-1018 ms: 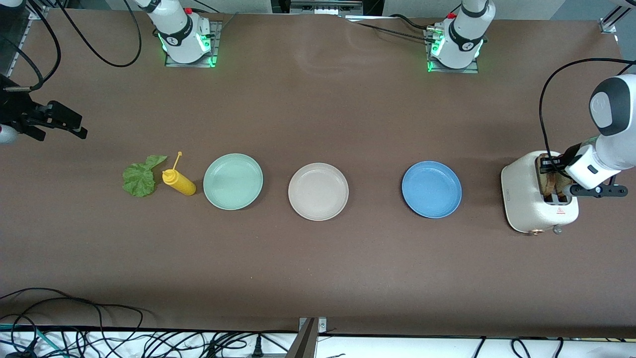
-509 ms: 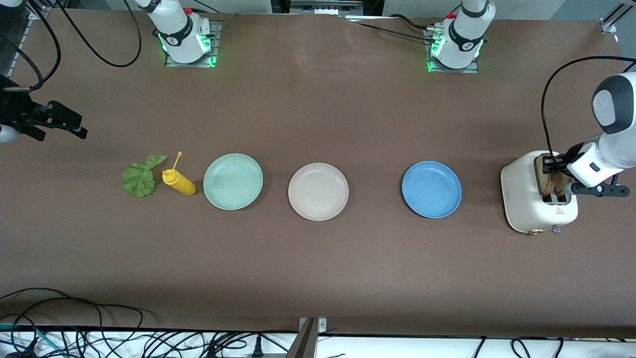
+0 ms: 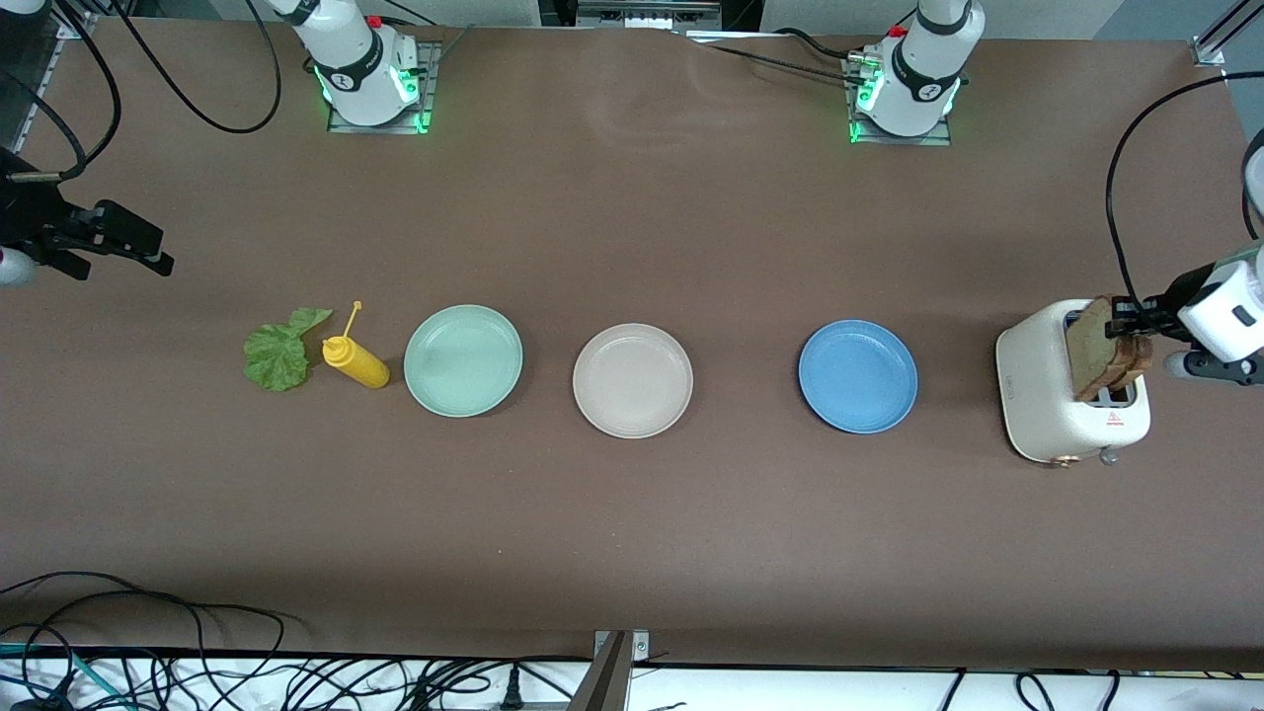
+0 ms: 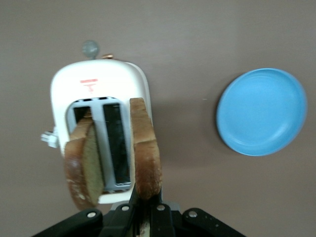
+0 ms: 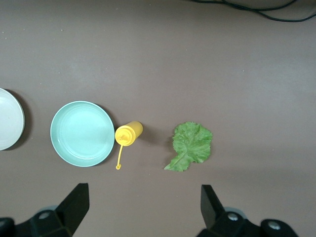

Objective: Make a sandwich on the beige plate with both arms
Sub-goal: 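Lift the bread slice out of the toaster with the left gripper, then lower the bread onto the beige plate and open the left gripper, then grasp the lettuce with the right gripper while the left gripper withdraws, then carry the lettuce leaf with the right gripper over the beige plate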

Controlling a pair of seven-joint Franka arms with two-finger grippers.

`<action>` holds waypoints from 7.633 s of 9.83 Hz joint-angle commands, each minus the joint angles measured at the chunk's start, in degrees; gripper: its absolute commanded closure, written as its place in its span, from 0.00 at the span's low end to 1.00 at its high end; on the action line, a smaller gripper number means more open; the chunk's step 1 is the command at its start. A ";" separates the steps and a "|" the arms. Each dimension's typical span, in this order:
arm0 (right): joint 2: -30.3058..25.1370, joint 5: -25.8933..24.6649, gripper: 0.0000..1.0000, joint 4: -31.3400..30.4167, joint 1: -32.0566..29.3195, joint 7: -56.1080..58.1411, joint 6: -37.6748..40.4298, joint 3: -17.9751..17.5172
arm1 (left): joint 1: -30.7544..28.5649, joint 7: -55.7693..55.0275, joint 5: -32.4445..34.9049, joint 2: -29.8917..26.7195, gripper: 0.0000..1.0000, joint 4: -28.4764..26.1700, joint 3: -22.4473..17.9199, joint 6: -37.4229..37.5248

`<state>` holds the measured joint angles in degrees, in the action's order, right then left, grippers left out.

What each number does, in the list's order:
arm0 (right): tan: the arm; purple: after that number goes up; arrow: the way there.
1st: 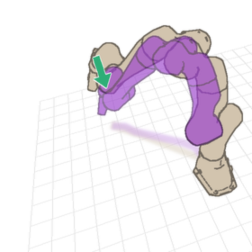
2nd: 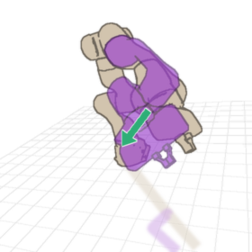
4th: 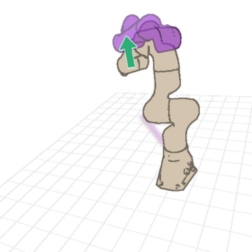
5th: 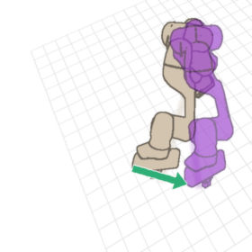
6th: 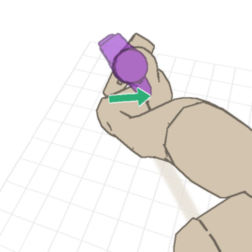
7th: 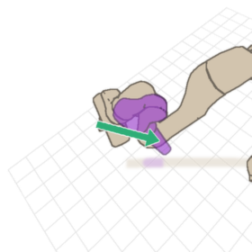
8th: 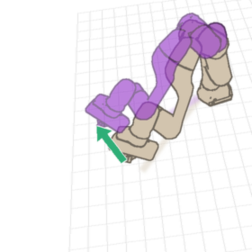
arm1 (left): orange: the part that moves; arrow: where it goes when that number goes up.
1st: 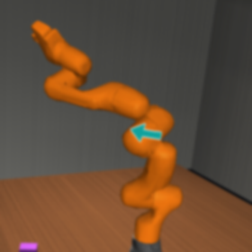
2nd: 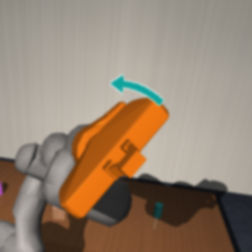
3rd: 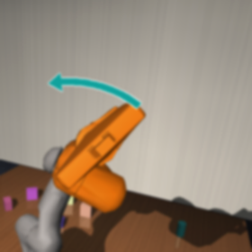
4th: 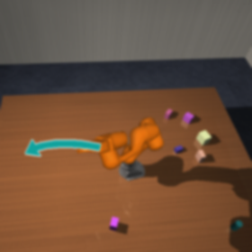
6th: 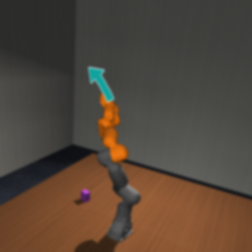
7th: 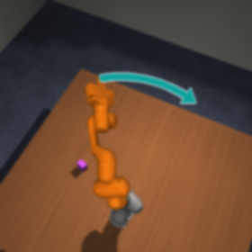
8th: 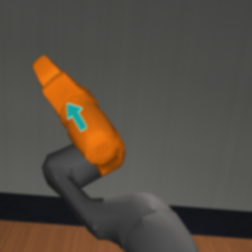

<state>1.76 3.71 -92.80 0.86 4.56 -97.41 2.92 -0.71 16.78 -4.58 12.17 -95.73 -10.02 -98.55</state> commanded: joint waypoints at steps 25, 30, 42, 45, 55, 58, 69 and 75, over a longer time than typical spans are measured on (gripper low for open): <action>-0.17 0.77 0.00 0.42 -0.15 -0.52 0.82 0.24 | 26.45 -11.42 -63.51 16.74 1.00 -1.56 8.96 -22.19; -0.09 0.77 0.00 0.42 -0.15 -0.61 0.91 0.24 | 30.41 -4.94 -72.12 21.39 1.00 -1.04 8.96 -32.21; 4.03 -0.28 0.00 -0.54 -1.73 0.44 -0.24 0.42 | 34.02 4.83 -79.97 25.89 0.86 -1.39 8.87 -39.53; 6.15 -0.28 0.00 -0.63 -1.82 0.36 -0.06 0.42 | 33.93 12.05 -79.88 26.77 0.00 -1.83 8.70 -39.70; 15.53 -8.53 0.00 -28.67 -1.38 -5.97 -33.18 0.51 | 32.61 10.20 -69.01 20.79 0.00 -7.45 8.08 -44.28; 21.09 -9.16 0.00 -28.49 -1.56 -8.16 -38.03 1.65 | 31.38 2.50 -57.95 18.69 0.00 -8.16 8.00 -43.40; 24.52 -9.07 0.88 -19.91 0.02 -11.86 -27.70 1.65 | 15.56 -24.83 -3.46 8.32 0.00 -3.95 6.94 -5.90; 23.91 -8.98 0.88 -2.17 1.07 -11.51 -5.21 1.12 | 10.90 -23.64 5.46 3.32 0.00 7.31 4.92 5.91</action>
<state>25.53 -4.40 -101.47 1.01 -6.26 -109.98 4.37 10.94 -8.53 -0.58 18.30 -89.32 -5.33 -94.23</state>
